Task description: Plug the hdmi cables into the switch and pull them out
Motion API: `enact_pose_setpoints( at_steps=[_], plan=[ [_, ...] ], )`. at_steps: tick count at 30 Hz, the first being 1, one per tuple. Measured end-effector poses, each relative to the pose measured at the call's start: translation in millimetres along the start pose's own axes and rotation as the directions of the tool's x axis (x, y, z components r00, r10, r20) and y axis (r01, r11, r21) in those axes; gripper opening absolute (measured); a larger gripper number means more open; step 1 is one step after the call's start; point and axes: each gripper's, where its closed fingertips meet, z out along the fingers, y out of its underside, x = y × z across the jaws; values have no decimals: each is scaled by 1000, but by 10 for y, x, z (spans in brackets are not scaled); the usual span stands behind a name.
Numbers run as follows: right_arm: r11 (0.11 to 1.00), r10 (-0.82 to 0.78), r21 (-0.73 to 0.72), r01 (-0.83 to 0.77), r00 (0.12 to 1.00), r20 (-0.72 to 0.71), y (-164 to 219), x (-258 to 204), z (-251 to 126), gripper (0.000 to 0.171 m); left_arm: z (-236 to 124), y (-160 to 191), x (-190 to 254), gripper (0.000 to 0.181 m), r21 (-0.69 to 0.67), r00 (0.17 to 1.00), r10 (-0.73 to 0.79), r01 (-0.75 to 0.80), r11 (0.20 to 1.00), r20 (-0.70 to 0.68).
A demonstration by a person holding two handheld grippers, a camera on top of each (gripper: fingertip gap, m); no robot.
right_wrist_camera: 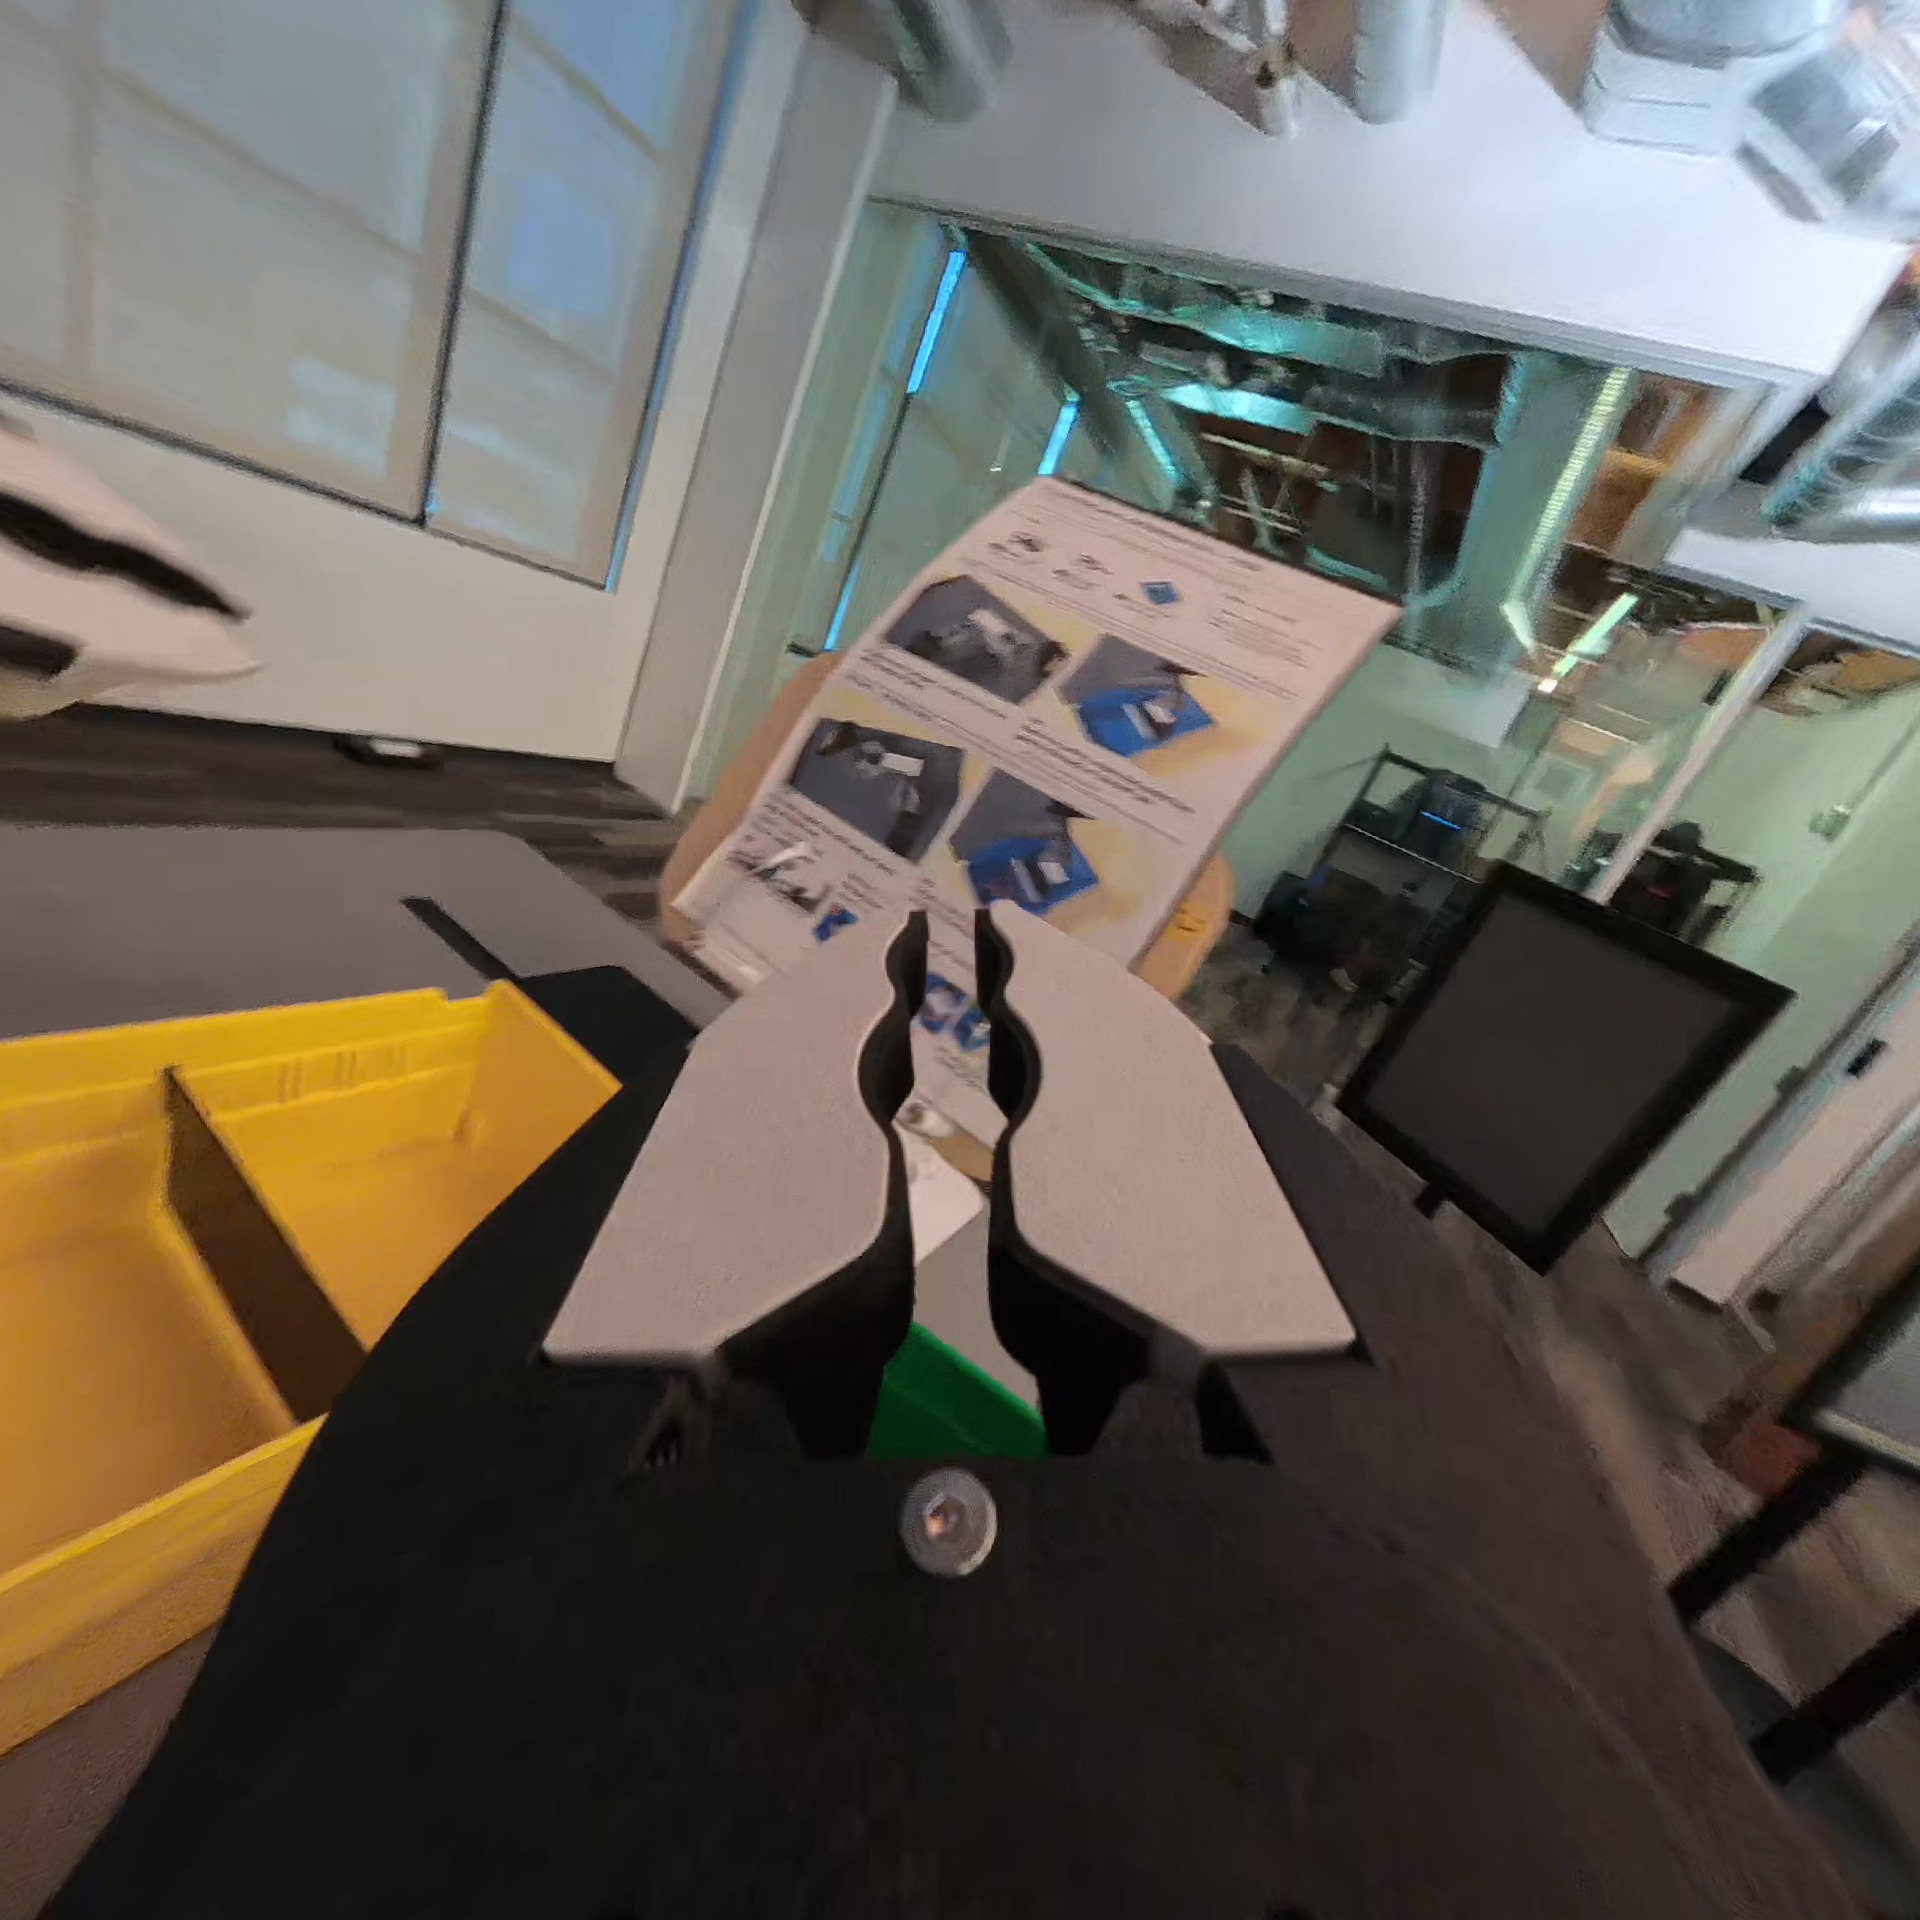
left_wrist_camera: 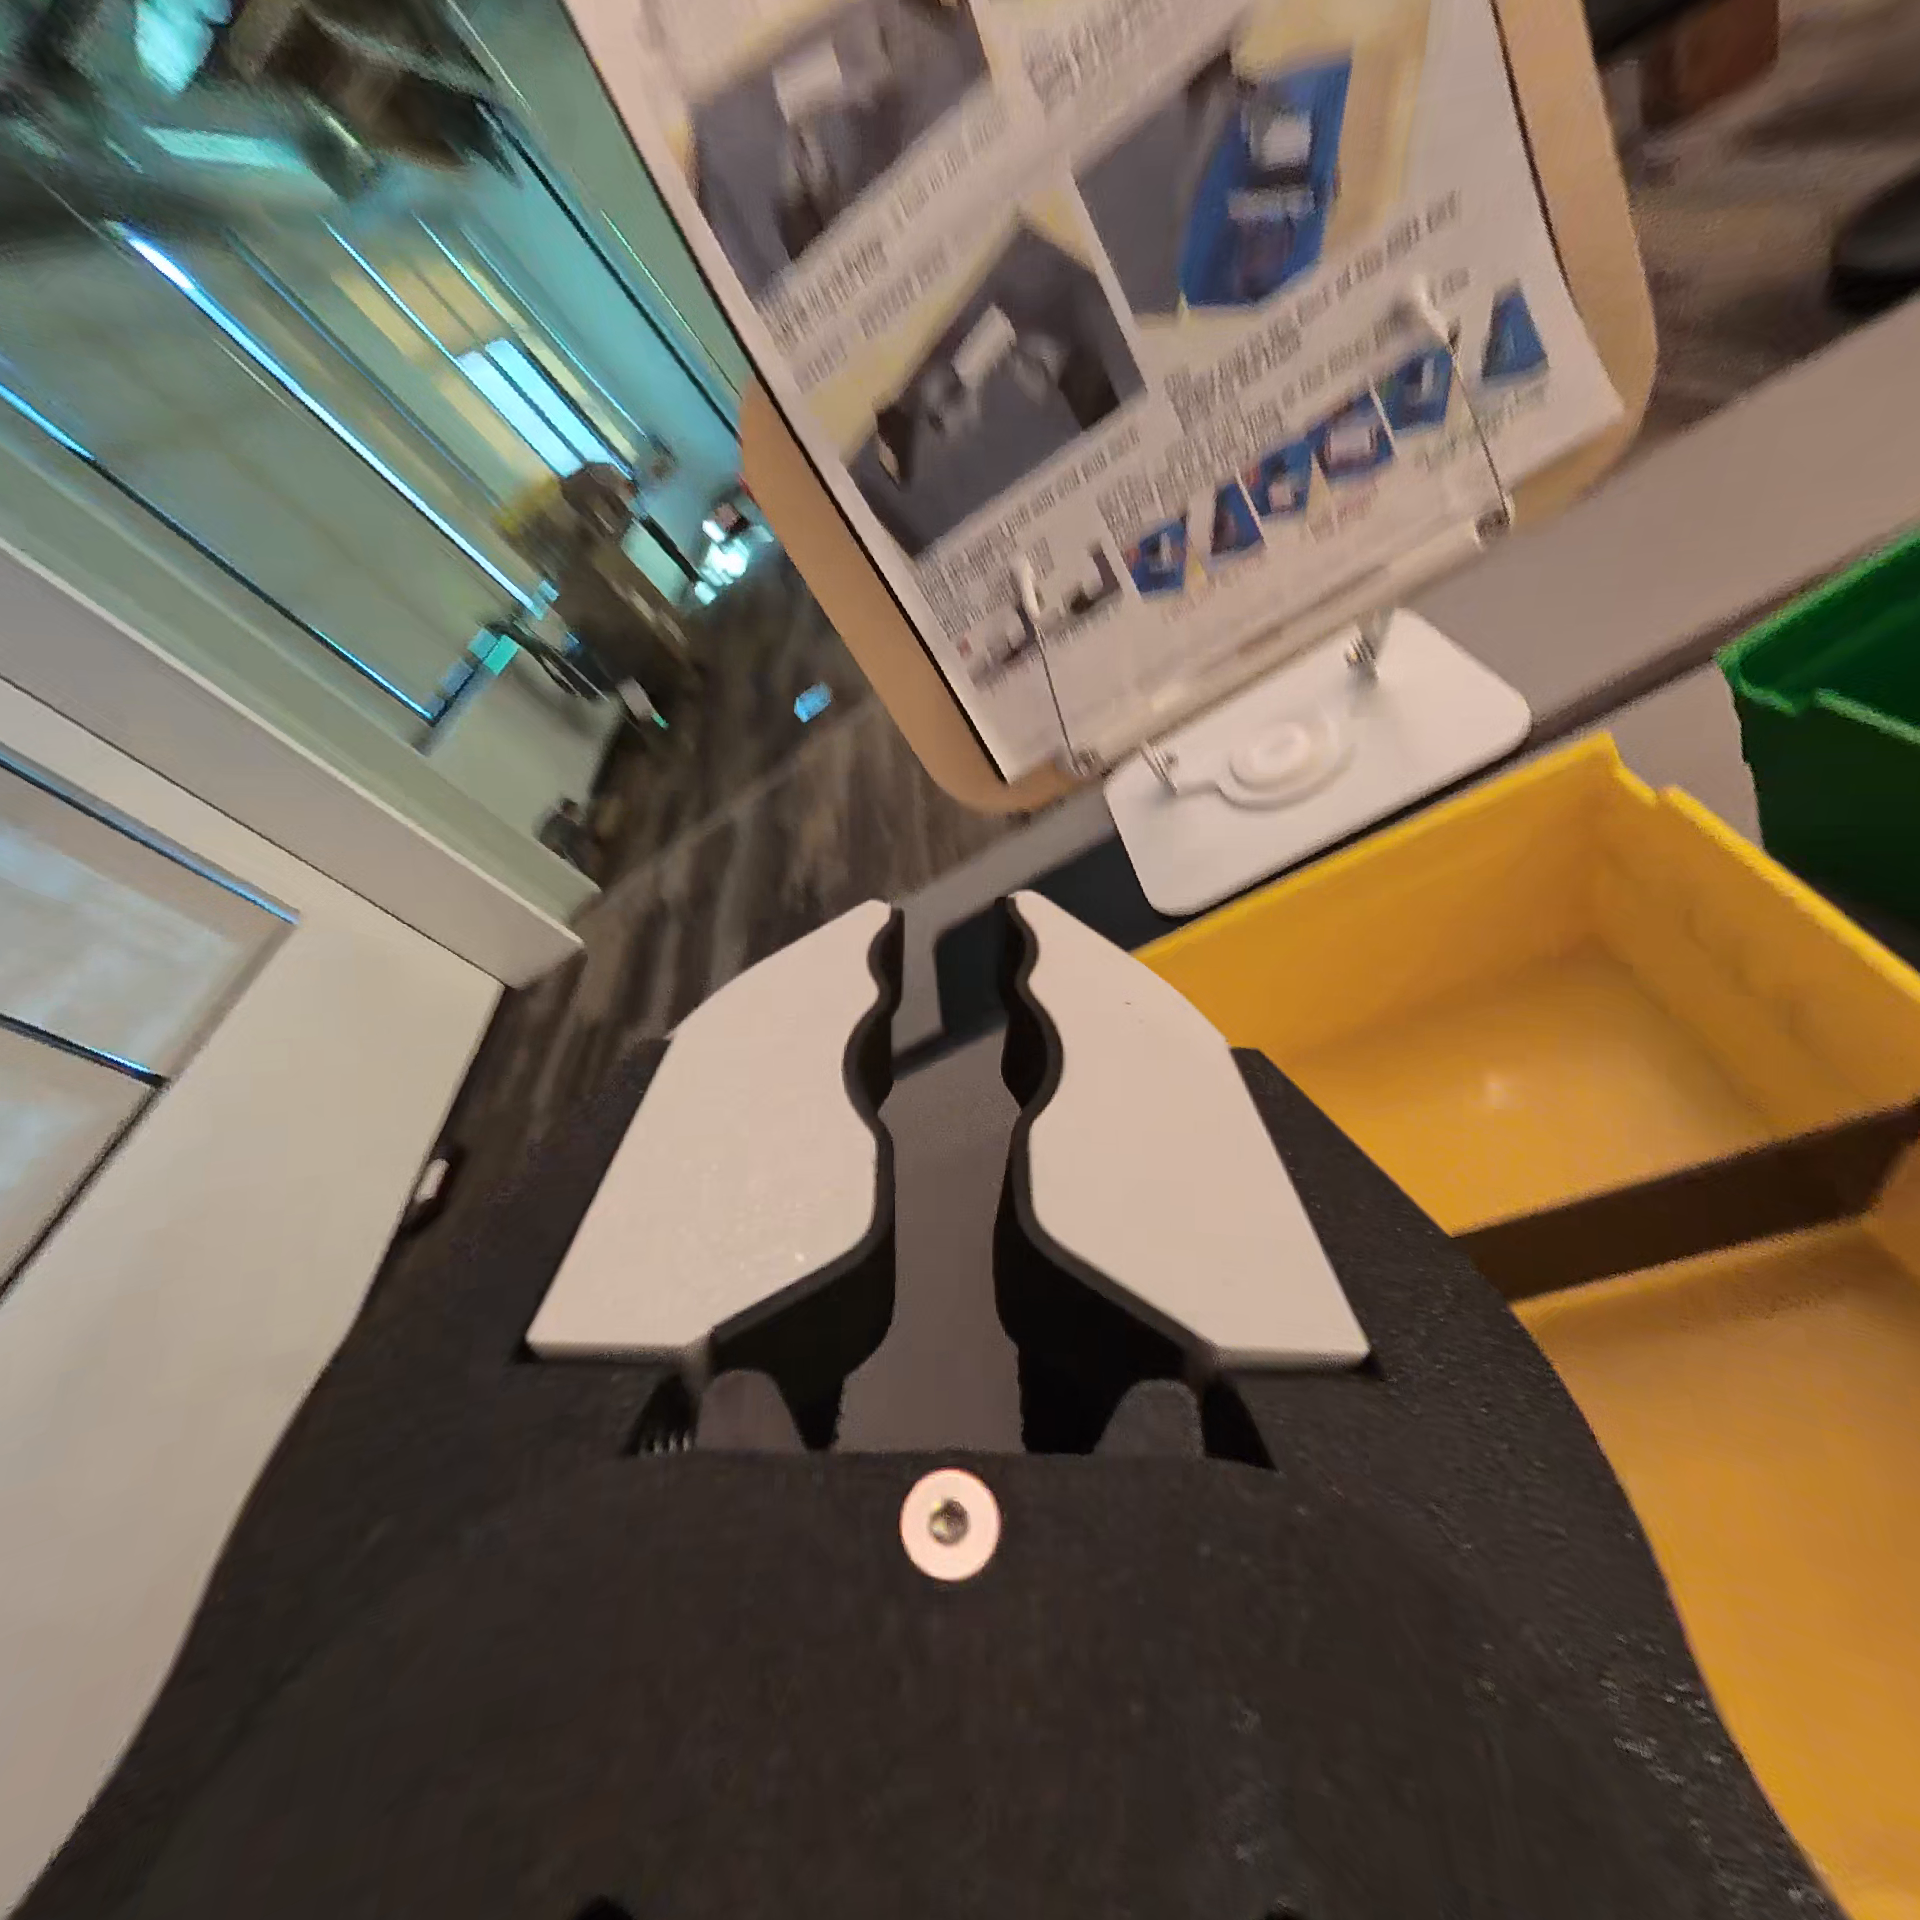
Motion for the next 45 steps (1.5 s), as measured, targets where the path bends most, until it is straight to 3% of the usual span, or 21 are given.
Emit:
enact_pose_setpoints(
  at_steps=[5, 8, 12, 16, 24, 29, 36, 42, 45],
  plan=[
    [985, 123, -145, -91, 967, 225, 172, -815, 237, 23, -152, -284, 19, 20, 184, 996, -87, 80, 980, 25],
    [935, 223, -331, -124, 934, 280, 513, -1101, 321, 36, -203, -347, -57, 29, 257, 988, -150, 136, 957, 37],
    [797, 280, -596, -100, 935, 216, 1104, -1341, 349, 44, -239, -357, -174, 37, 312, 975, -221, 203, 928, 25],
    [655, 342, -742, -140, 931, 126, 1469, -1533, 355, 46, -258, -354, -194, 37, 322, 956, -290, 290, 901, -50],
    [426, 392, -873, -239, 918, -60, 1850, -1576, 344, 43, -349, -413, -140, 39, 343, 955, -277, 297, 891, -108],
    [187, 479, -944, -270, 865, -152, 2165, -1682, 286, 40, -352, -419, -153, 39, 349, 956, -276, 293, 890, -98],
    [46, 602, -947, -318, 765, -228, 2221, -1820, 405, 26, -358, -426, -141, 39, 348, 955, -274, 298, 889, -117],
    [-92, 481, -962, -257, 835, -269, 2474, -1888, 461, 26, -386, -448, -99, 39, 348, 959, -255, 283, 894, -126],
    [-136, 466, -951, -277, 830, -308, 2514, -1880, 572, 16, -395, -456, -43, 39, 340, 964, -230, 261, 903, -131]
  ],
)
